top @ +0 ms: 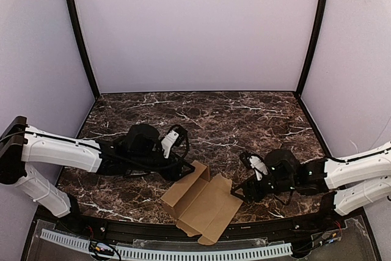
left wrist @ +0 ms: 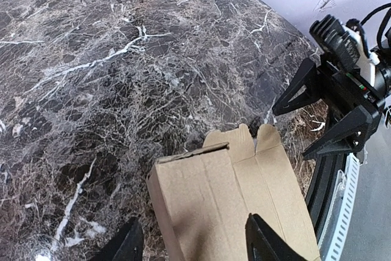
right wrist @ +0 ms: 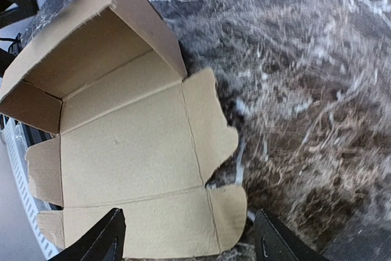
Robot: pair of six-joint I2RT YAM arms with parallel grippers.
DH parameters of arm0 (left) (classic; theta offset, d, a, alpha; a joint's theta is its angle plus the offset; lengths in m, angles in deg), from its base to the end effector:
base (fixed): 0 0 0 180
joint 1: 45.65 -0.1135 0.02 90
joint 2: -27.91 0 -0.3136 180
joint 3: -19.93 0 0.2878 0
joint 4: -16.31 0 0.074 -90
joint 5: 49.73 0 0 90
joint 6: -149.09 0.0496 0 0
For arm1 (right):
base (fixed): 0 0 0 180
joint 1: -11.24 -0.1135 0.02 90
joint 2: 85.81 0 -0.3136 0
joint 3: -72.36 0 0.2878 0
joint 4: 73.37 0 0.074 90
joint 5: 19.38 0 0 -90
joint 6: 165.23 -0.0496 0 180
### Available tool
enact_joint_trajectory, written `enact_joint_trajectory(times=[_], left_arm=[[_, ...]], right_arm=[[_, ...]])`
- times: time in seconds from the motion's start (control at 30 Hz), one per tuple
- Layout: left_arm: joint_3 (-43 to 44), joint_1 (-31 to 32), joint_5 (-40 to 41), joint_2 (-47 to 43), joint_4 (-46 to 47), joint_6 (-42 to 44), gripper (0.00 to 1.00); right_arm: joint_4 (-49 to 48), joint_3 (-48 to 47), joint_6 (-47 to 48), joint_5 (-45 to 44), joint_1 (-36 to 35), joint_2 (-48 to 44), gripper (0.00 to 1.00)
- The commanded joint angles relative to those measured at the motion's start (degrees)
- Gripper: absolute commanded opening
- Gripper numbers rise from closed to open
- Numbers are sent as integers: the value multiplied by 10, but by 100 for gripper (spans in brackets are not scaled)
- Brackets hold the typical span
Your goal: Fold the paper box
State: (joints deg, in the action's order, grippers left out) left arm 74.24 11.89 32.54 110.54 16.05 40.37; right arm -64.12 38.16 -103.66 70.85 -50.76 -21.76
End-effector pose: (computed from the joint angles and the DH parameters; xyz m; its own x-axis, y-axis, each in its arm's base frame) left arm 0.1775 -0.2915 0.2291 -0.5319 0.2436 -0.8110 0.7695 0.5389 -0.3428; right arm 0.1070 0.2017 0.1743 -0.6814 -0.2675 -0.6812 -0.6368 0.6755 0.3717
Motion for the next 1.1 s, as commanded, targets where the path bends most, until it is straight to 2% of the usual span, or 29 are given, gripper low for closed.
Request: enact_joint_trajectory(times=[0.0, 0.33, 0.4, 0.5, 0.73, 0.87, 1.0, 1.07], left_arm=[[8, 2, -13, -29, -39, -3, 58], [2, 2, -2, -72, -73, 11, 62], [1, 3, -1, -80, -79, 15, 62], [4, 2, 4, -91, -97, 23, 63], [2, 2, 7, -119, -115, 29, 65], [-2, 2, 4, -138, -126, 28, 67], [-3, 2, 7, -163, -143, 34, 70], [-2, 3, 13, -179, -151, 38, 71]], right_arm=[[79, -5, -88, 65, 6, 10, 69], [68, -2, -79, 113, 26, 47, 58], [56, 0, -70, 116, 32, 57, 54], [33, 4, -61, 127, 41, 72, 43], [-13, 21, -44, 131, 50, 81, 36], [-29, 28, -26, 132, 54, 75, 22], [-26, 22, 7, 135, 54, 54, 0], [-13, 12, 31, 133, 54, 37, 0]])
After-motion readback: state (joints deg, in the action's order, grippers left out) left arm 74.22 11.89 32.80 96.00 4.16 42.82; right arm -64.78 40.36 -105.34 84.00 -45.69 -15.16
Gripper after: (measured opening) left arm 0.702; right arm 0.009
